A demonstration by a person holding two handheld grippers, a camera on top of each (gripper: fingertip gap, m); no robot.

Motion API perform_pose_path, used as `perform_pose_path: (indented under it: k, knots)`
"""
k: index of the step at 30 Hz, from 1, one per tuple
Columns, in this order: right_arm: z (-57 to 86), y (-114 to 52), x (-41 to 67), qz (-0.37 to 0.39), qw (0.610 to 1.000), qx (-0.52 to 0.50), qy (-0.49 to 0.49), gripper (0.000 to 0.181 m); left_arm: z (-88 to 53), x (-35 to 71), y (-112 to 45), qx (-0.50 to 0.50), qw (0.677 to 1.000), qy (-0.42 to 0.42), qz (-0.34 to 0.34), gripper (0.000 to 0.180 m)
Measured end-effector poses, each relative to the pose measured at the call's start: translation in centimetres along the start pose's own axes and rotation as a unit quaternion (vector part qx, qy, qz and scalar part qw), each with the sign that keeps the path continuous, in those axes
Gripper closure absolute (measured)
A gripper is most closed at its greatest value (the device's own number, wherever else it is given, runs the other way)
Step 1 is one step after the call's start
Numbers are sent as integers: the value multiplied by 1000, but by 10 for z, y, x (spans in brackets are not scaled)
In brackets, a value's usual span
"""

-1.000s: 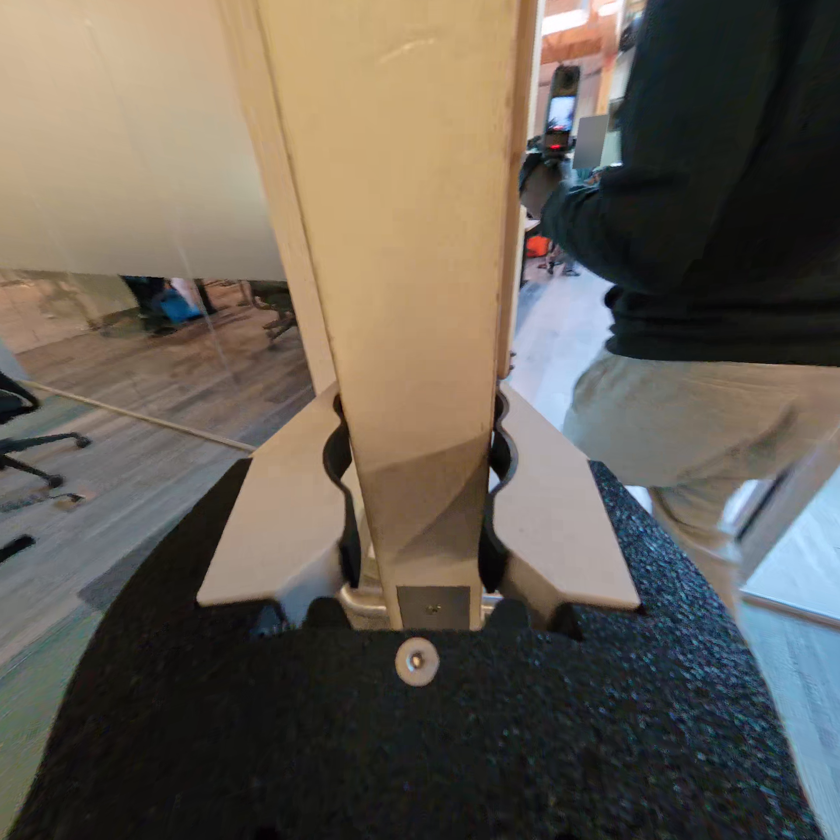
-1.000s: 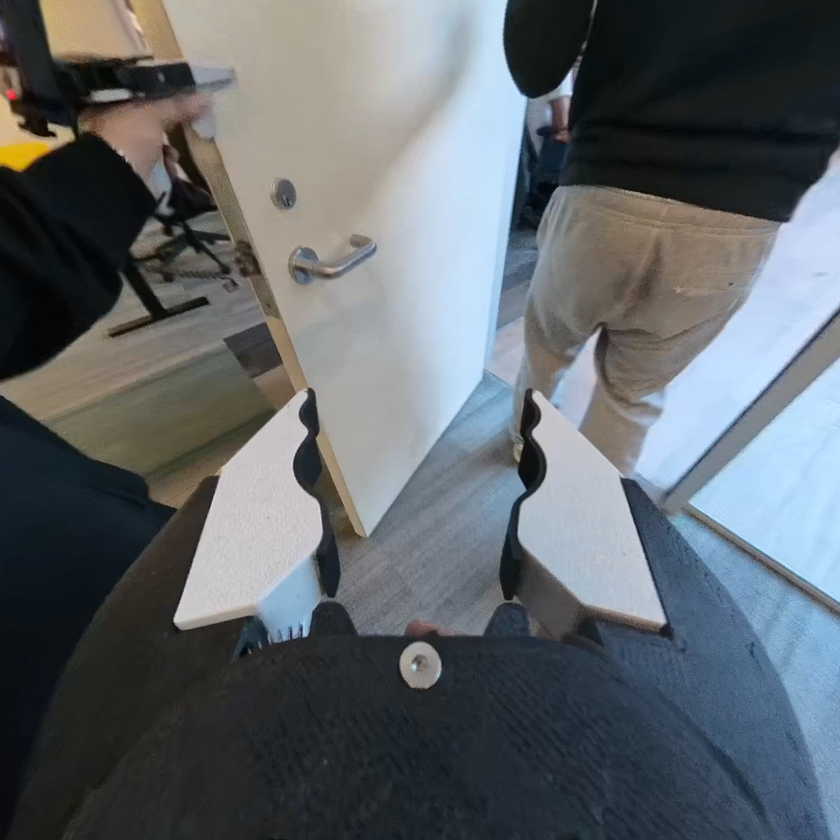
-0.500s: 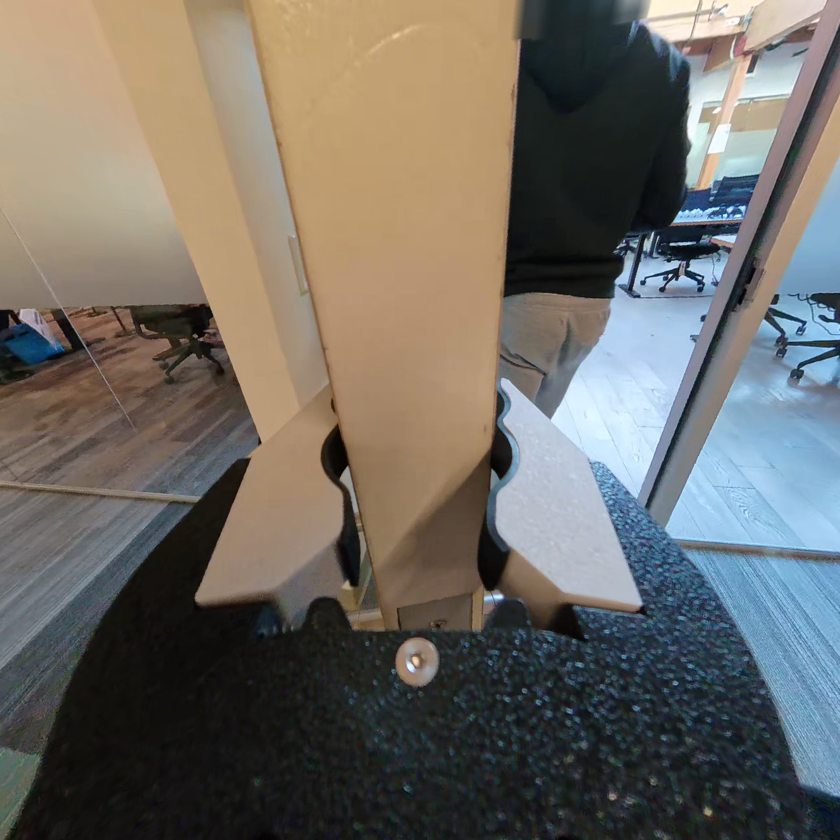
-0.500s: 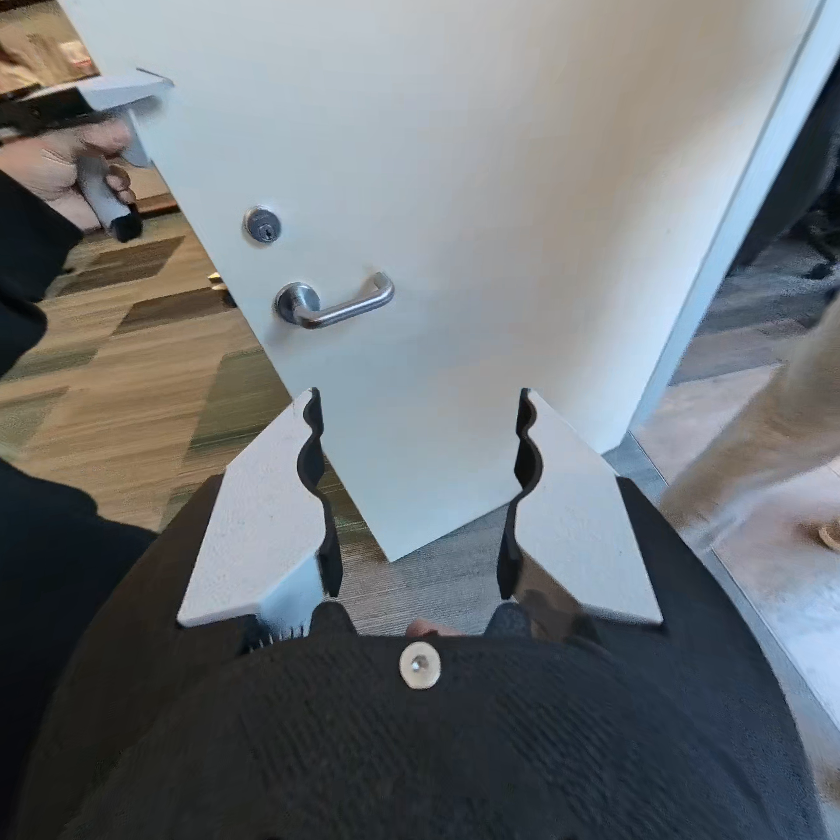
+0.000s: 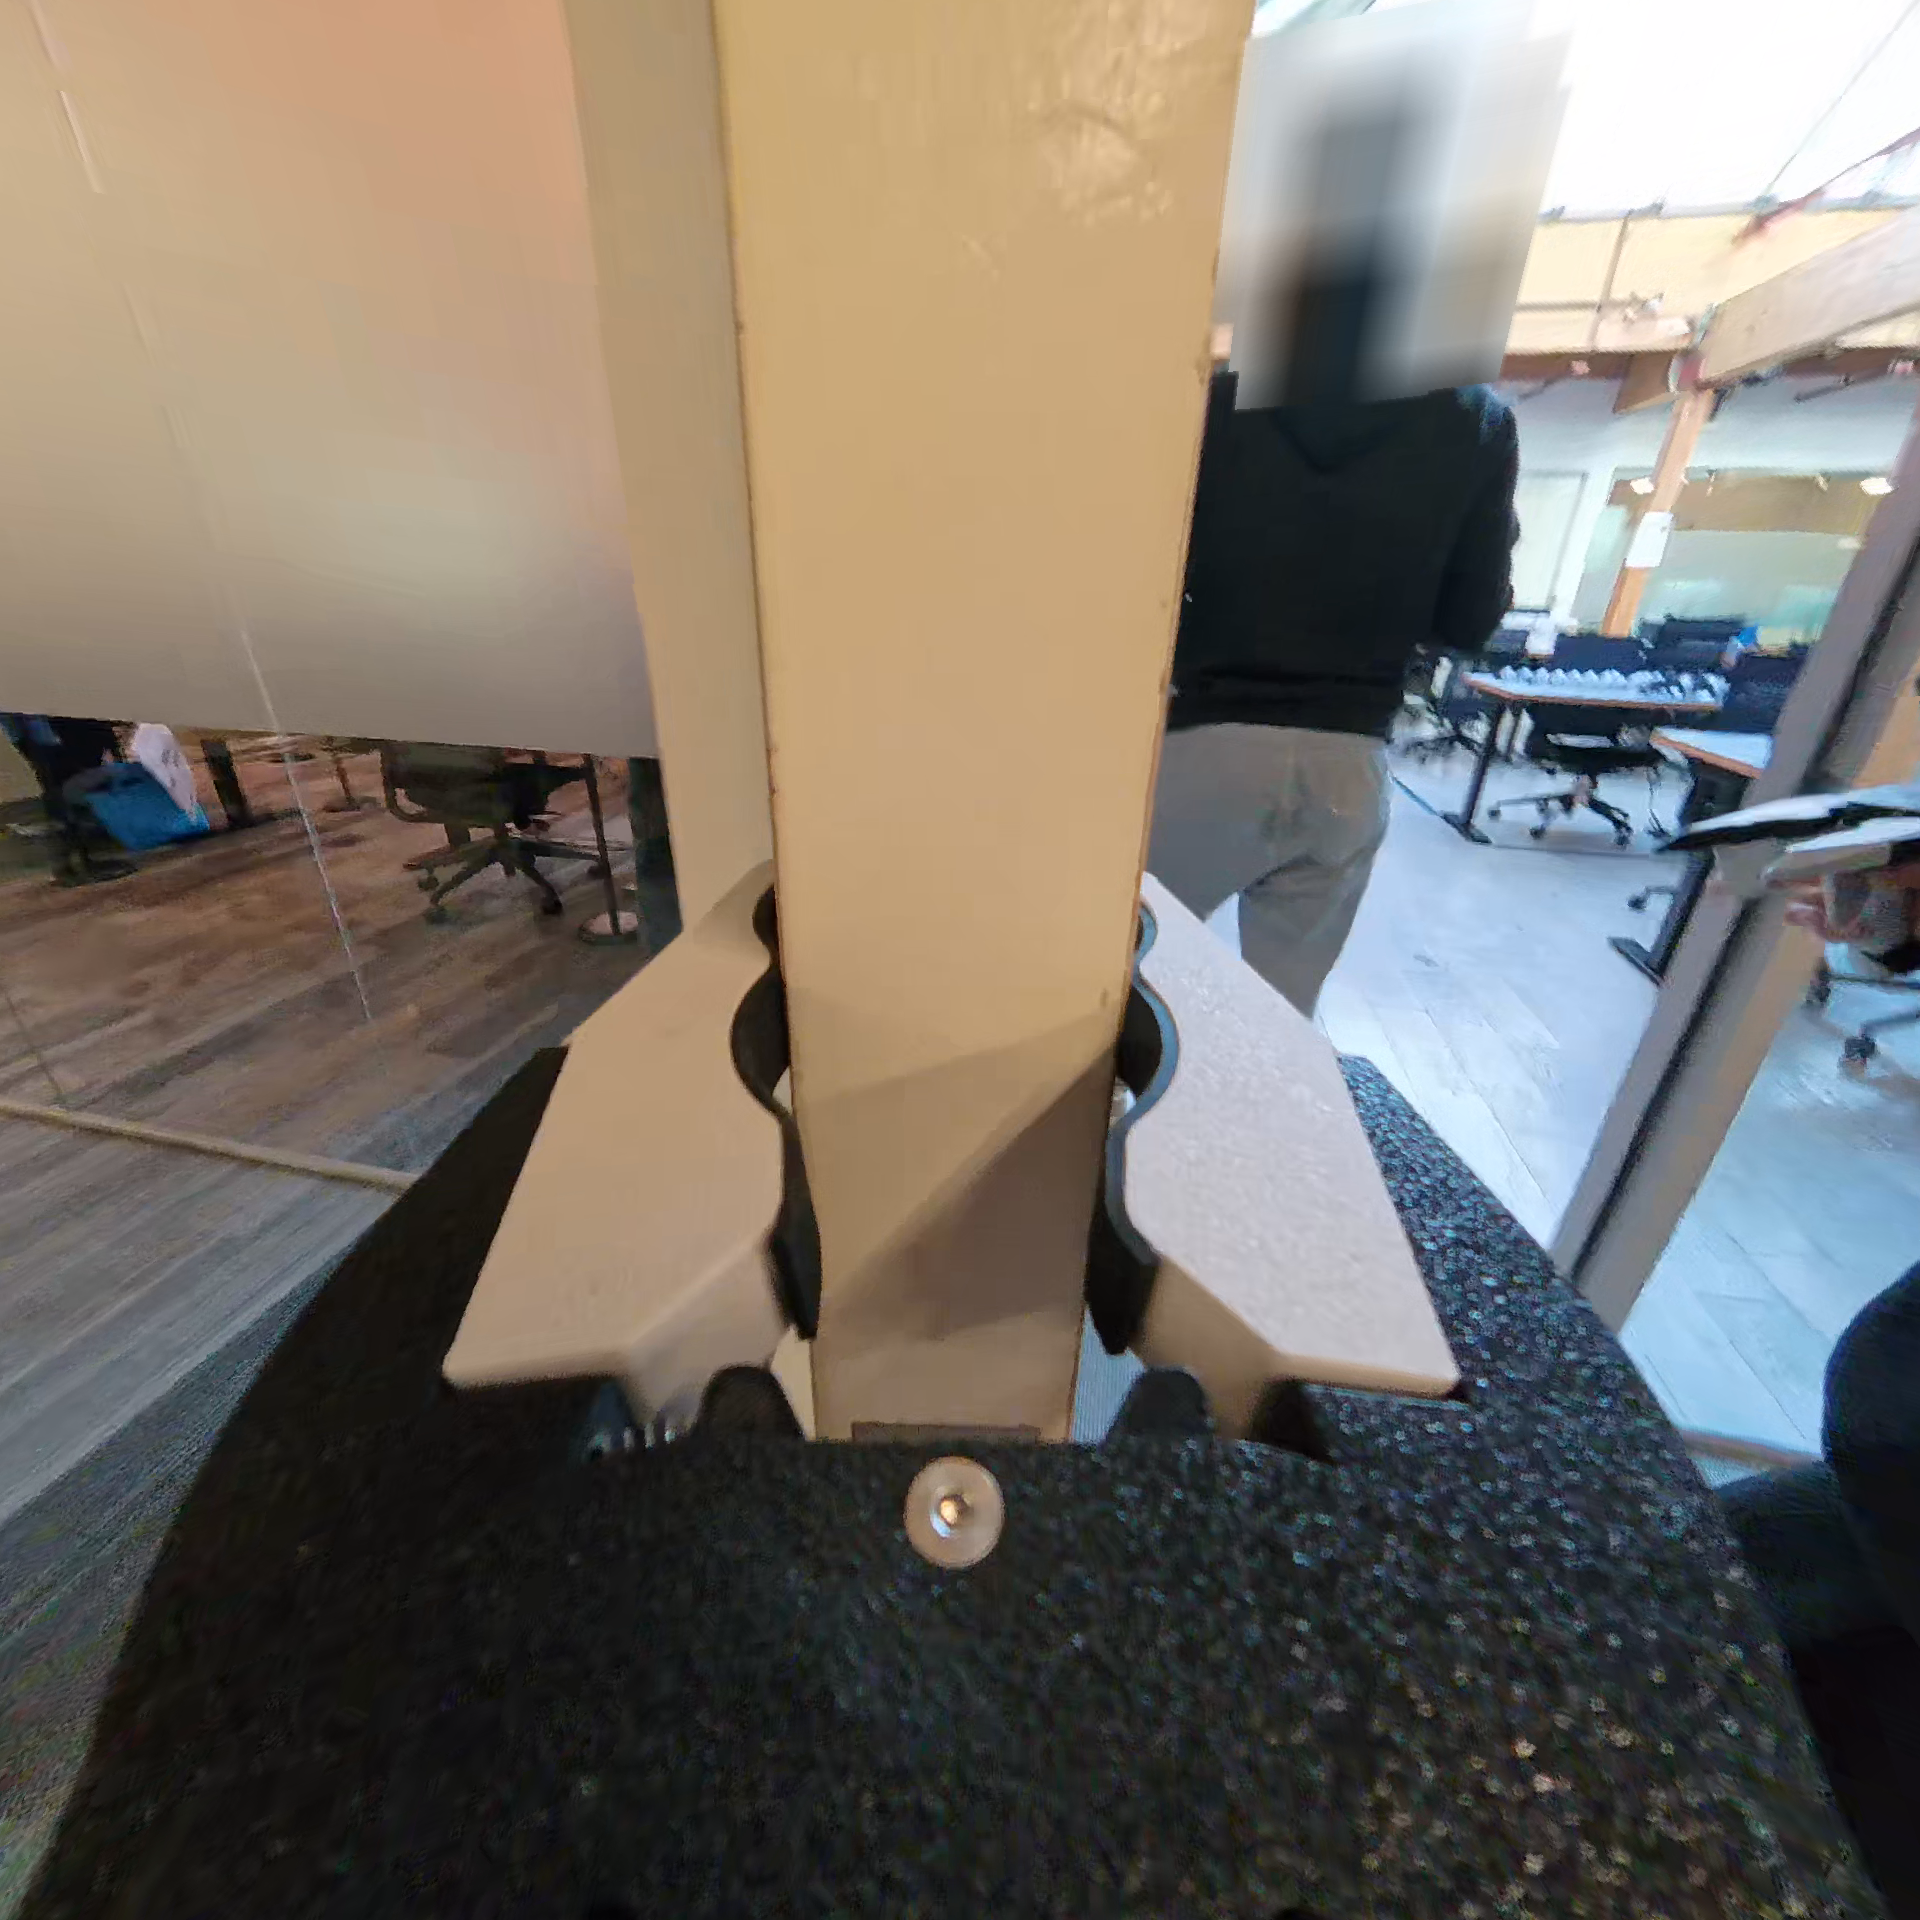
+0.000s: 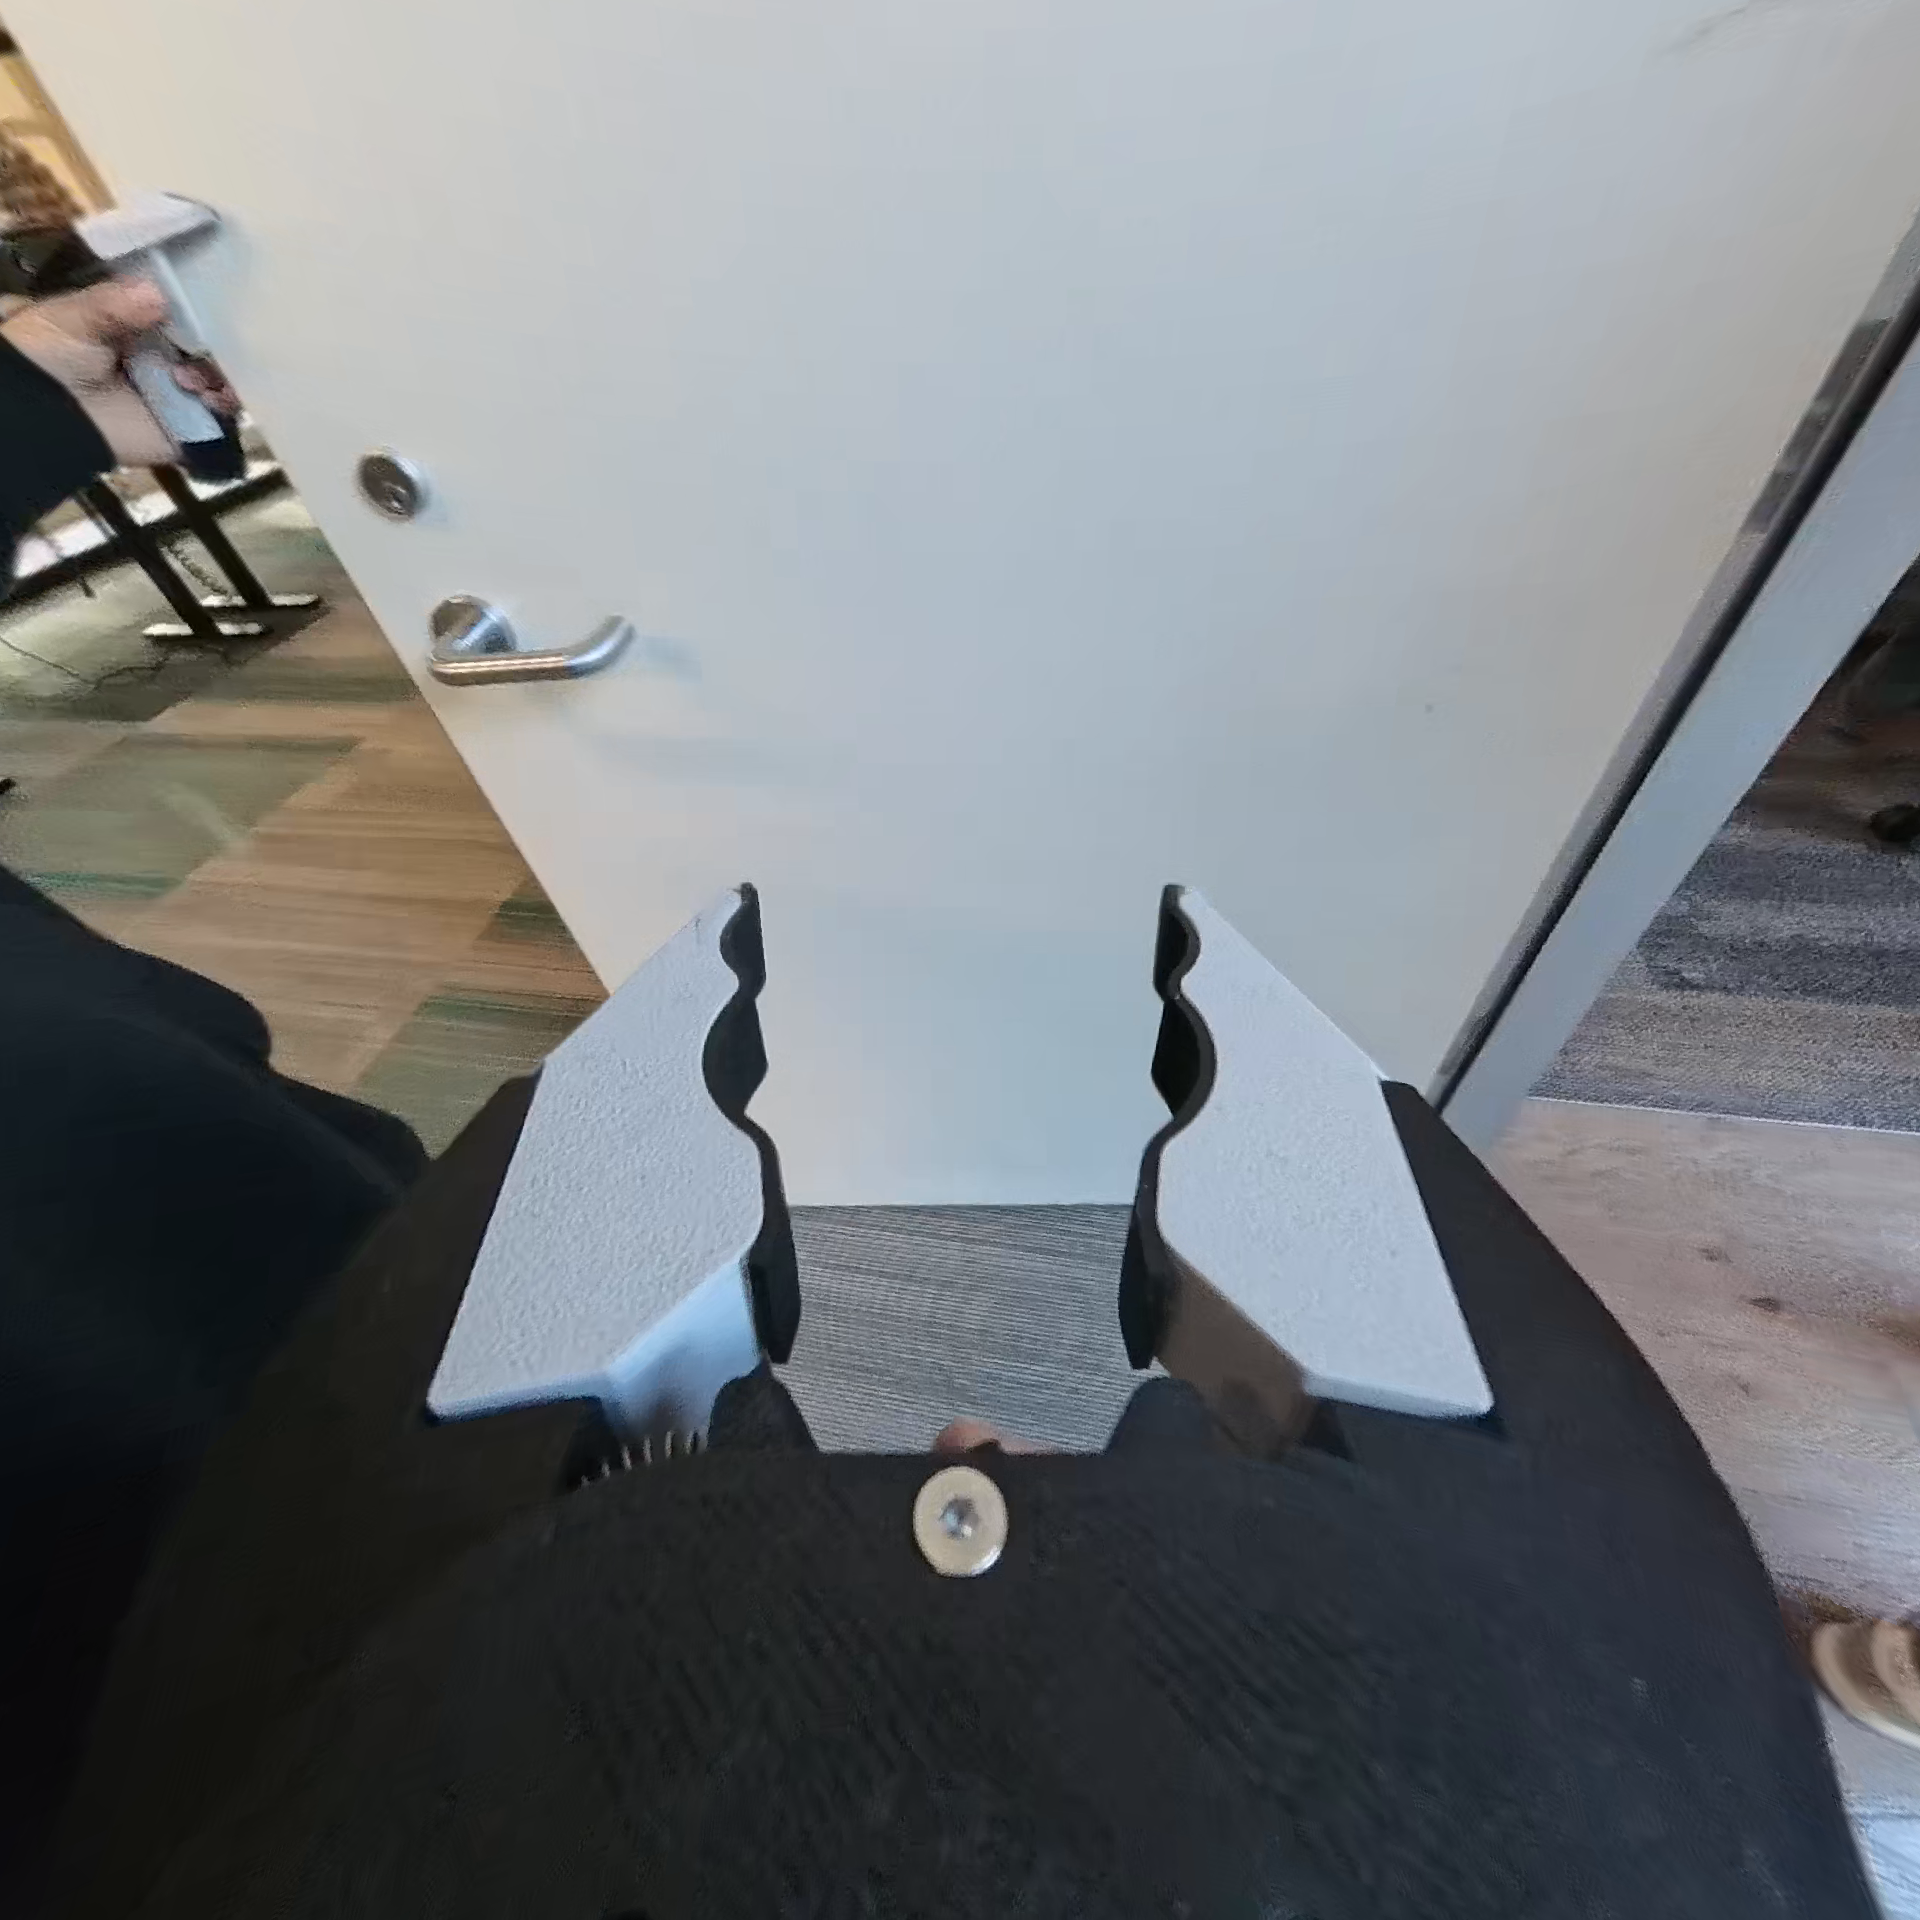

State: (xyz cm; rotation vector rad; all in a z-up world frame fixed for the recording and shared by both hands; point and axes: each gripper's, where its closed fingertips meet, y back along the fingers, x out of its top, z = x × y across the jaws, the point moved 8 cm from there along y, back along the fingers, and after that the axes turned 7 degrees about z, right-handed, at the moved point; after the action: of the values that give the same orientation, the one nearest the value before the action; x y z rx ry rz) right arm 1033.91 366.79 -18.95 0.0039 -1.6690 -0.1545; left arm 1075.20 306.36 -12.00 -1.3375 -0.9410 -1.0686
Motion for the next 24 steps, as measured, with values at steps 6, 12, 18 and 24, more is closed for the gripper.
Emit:
perform_pose_path:
  k: [6, 12, 18, 24]
  knots:
    - [100, -13, 22, -19, 999, 27, 35, 105, -37, 0, -5, 59, 998, 14, 15, 116]
    - [202, -45, 42, -41, 997, 39, 46, 106, -62, 2, -11, 99, 994, 32, 14, 108]
    - [285, -77, 74, -58, 996, 10, 68, 94, -37, 31, 38, 272, 925, -26, 265, 129]
    - [377, -99, 74, -24, 995, -77, 55, 91, 41, -64, 8, 564, 814, -96, 101, 157]
